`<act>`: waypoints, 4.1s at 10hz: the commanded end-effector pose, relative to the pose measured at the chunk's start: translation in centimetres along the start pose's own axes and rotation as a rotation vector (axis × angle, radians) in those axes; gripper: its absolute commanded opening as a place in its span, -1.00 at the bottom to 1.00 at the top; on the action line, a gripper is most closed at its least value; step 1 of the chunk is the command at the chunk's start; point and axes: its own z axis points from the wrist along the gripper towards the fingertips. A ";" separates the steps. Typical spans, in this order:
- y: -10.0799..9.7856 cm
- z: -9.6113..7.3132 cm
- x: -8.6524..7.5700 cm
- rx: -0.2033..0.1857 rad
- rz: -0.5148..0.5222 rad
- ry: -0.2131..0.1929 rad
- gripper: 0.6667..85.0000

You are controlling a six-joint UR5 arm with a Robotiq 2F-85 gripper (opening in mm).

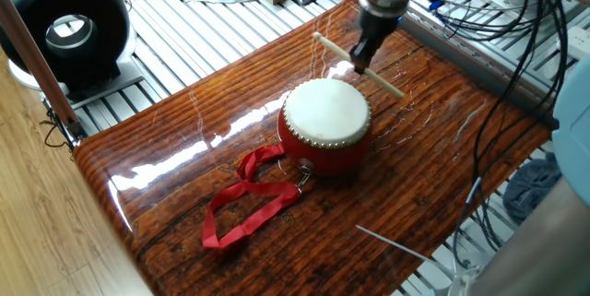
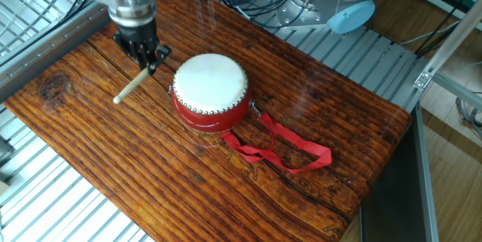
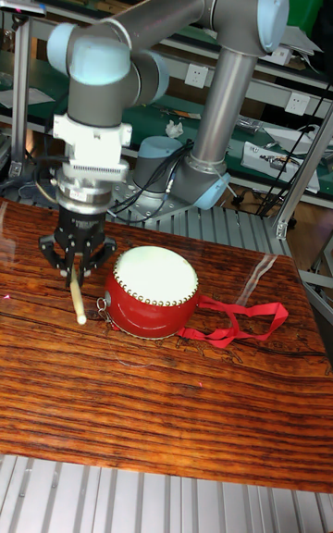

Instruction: Play the drum

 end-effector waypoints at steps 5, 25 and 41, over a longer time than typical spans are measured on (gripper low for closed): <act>0.8 -4.9 4.3 0.016 -0.059 0.134 -0.99; 5.0 -7.8 6.4 0.053 -0.815 0.307 -0.99; 4.2 -3.7 6.2 0.039 -0.703 0.255 -0.99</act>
